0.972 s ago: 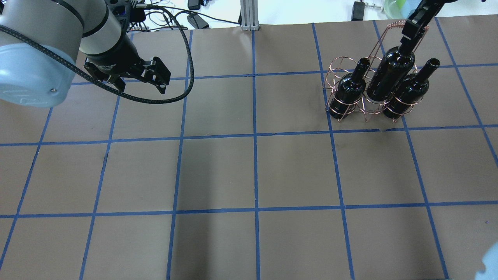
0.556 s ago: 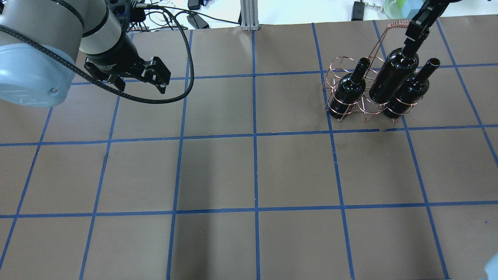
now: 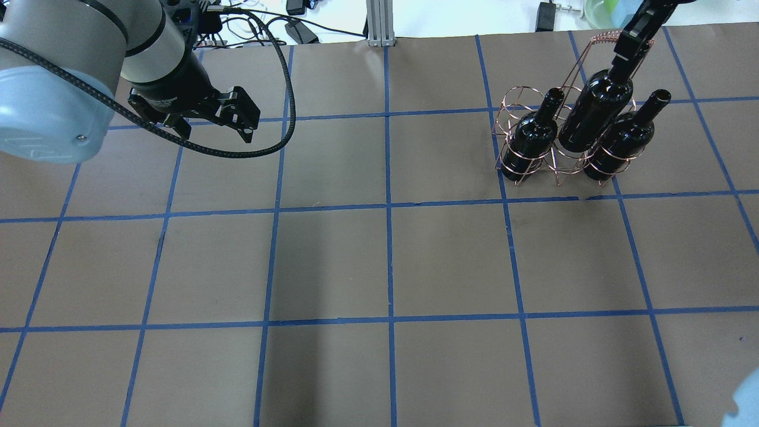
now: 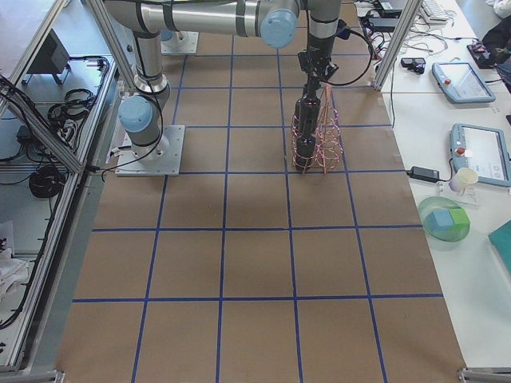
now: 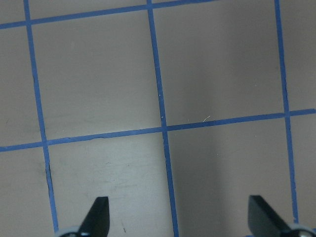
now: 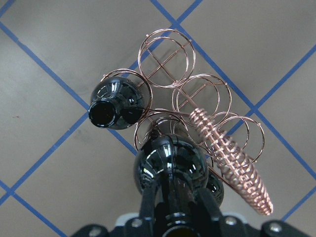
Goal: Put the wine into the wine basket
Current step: 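Settle the bottle down into the rack and open the right gripper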
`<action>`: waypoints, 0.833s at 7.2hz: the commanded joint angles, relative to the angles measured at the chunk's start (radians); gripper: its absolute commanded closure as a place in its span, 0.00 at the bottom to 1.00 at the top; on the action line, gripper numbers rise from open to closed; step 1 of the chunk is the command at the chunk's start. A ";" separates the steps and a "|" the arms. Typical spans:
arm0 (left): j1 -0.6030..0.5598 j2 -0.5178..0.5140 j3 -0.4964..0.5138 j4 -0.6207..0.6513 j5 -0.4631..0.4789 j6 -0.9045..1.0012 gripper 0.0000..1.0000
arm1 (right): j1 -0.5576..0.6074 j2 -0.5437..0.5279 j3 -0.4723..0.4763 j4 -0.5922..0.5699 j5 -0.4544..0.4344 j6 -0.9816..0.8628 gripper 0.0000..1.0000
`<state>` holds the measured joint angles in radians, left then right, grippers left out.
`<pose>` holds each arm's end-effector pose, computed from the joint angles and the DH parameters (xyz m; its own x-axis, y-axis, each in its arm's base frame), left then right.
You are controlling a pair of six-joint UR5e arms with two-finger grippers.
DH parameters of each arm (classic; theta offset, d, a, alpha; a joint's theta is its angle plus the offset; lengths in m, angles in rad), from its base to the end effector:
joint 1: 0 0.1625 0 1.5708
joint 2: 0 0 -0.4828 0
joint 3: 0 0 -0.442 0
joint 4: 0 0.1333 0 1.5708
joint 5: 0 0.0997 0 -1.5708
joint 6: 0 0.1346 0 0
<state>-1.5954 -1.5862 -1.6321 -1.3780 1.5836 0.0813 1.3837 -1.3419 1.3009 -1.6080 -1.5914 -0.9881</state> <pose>-0.1454 -0.5593 0.4892 -0.9944 0.1037 -0.0221 0.1055 0.9878 -0.1144 0.0053 -0.6738 0.5245 -0.6952 -0.7147 0.0765 -0.7179 0.6956 -0.0258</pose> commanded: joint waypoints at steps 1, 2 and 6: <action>0.000 0.000 0.000 0.000 -0.001 0.000 0.00 | 0.000 0.024 0.000 -0.029 0.002 -0.023 1.00; 0.000 0.000 0.000 0.000 -0.001 0.000 0.00 | 0.000 0.026 0.001 -0.029 0.007 -0.021 1.00; 0.000 0.000 0.000 0.000 0.001 0.000 0.00 | 0.000 0.026 0.020 -0.015 0.028 -0.018 0.98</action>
<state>-1.5953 -1.5861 -1.6322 -1.3775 1.5844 0.0813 1.3836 -1.3150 1.3139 -1.6230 -1.5644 -1.0062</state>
